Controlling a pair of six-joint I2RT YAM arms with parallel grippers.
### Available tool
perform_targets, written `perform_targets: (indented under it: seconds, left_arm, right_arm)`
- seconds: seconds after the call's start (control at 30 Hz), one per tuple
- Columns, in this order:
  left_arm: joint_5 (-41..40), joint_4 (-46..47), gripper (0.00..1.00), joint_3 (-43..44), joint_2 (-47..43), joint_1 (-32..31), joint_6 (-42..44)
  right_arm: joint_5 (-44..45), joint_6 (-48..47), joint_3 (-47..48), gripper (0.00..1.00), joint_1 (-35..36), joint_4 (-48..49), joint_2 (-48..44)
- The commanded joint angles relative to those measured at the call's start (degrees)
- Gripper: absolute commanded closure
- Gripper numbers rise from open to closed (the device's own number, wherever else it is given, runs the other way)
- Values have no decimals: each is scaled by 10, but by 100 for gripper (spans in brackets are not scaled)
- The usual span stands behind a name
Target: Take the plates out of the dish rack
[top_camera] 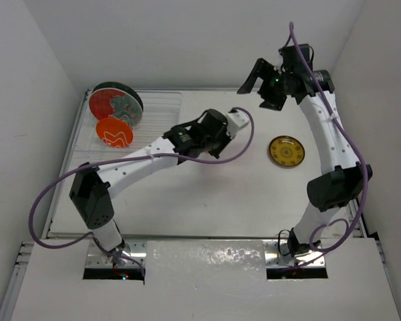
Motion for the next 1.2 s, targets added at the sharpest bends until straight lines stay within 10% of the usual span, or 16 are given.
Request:
perform_targets:
  seconds: [0.0,0.33,0.47,0.5,0.6,0.87,1.17]
  left_arm:
    - [-15,-8,100,56,8,-23,88]
    - [-49,18,100,114,59,-78,113]
    - [-58,19,100,125,73,-81,111]
    - [-63,19,100,125,74,-81,108]
    - [-96,30,1,106,66,-81,90]
    - [-95,72,0,-33,-95,61,-149]
    - [-73,12,0,-96,-181,202,-228]
  right_arm:
    - [-45,-20,-52,2,6,-45,-3]
    - [-56,-46,-251,25,19,18,-49]
    - [-46,-13,-296,100,19,66,-72]
    - [-39,-10,-293,100,18,68,-74]
    - [-19,-1,-286,100,-9,82,-74]
    - [22,-25,-444,100,-229,268,-112]
    - [46,-46,-504,100,-266,361,-91]
